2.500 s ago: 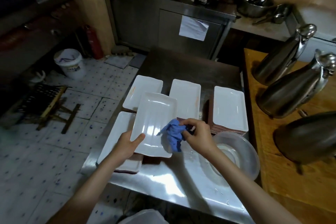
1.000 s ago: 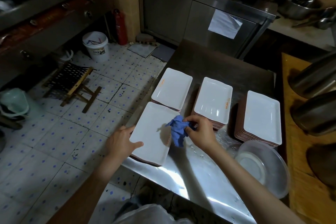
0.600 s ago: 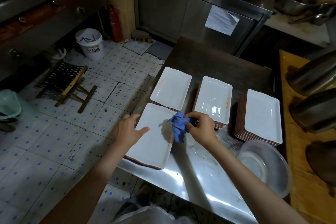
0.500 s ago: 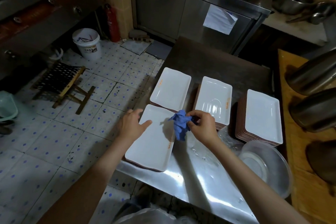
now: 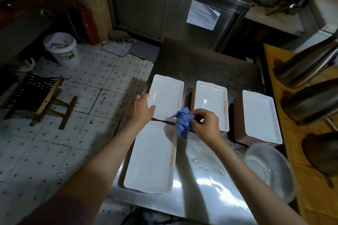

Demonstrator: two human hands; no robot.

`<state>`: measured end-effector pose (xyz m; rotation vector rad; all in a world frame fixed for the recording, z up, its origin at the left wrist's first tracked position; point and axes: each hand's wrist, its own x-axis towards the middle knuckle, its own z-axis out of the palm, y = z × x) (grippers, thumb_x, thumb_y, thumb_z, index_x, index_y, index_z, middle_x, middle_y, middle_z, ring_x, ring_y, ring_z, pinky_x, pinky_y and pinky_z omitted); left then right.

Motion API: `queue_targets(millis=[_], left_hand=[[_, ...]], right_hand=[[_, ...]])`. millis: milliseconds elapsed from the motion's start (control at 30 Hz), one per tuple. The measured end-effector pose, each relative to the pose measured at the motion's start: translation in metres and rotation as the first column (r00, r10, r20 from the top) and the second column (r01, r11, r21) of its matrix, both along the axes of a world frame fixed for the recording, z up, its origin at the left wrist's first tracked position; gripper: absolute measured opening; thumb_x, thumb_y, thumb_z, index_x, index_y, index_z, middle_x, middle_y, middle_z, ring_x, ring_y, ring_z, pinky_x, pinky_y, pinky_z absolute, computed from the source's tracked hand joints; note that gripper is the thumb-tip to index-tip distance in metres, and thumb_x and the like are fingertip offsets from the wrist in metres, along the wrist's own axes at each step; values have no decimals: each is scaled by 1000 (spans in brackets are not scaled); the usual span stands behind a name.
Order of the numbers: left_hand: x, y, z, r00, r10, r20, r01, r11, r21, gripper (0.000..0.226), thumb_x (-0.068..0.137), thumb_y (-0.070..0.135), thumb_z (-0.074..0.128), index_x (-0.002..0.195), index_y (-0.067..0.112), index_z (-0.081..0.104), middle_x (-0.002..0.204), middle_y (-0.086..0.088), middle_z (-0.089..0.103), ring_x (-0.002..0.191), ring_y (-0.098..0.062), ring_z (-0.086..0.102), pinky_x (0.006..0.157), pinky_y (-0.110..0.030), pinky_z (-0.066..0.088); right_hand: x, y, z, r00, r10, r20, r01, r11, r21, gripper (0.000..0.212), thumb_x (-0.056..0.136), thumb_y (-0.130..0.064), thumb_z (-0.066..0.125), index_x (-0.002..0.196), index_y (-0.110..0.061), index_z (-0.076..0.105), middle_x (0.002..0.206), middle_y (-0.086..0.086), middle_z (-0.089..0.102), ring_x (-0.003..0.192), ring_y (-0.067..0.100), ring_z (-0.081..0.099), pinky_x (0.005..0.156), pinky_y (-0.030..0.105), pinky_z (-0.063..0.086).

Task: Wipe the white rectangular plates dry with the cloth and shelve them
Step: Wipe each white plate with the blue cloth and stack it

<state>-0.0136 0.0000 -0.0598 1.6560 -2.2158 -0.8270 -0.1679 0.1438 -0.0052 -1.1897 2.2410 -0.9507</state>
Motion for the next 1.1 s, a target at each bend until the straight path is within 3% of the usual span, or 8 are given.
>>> queue_targets(millis=[67,200,367,700,1000,1100], left_hand=[[-4,-7,-4,1000,5,1,-5,1000,1,48,90,28,61,134,14,47,127,-13,49,110,-31,54,79,-34,42],[-10,-17,-10,999,18,44,-19,999,39,51,89,30,63,133,12,45,127,-14,50,113,-32,53,85,-38,43],[-9,-30,-20,994,-8,108,0,997,80,38,93,27,58,124,7,50,123,-16,57,112,-33,54,84,-39,44],[-8,-34,-27,983,-80,167,82,997,-4,29,100,18,41,118,-2,52,117,-22,60,103,-36,59,72,-35,42],[-1,-40,-23,999,-33,1,33,996,86,26,100,15,36,115,-4,46,122,-27,56,103,-42,56,69,-36,38],[2,-42,-19,997,-4,-74,13,993,116,26,99,16,37,115,-3,46,118,-27,59,94,-41,57,71,-39,45]], right_hand=[[0,-3,-1,1000,-18,6,18,1000,-13,29,75,7,62,78,-21,64,74,-8,61,64,0,54,59,8,43],[0,-7,-2,998,-61,33,62,997,-40,28,75,7,63,78,-21,66,75,-7,63,67,4,55,68,30,53],[-1,-8,-2,995,-78,64,80,996,-45,25,77,5,64,81,-19,67,78,-8,64,71,13,60,68,39,57],[-2,-6,-6,993,-92,74,95,995,-25,25,78,6,64,82,-18,67,77,-10,62,70,9,58,68,37,57],[-5,-3,-13,987,-141,75,143,990,-20,24,78,6,64,85,-16,69,78,-11,62,70,6,57,65,24,53],[-5,-2,-14,984,-157,82,158,987,-13,21,79,5,65,88,-13,70,82,-6,64,71,4,56,66,21,52]])
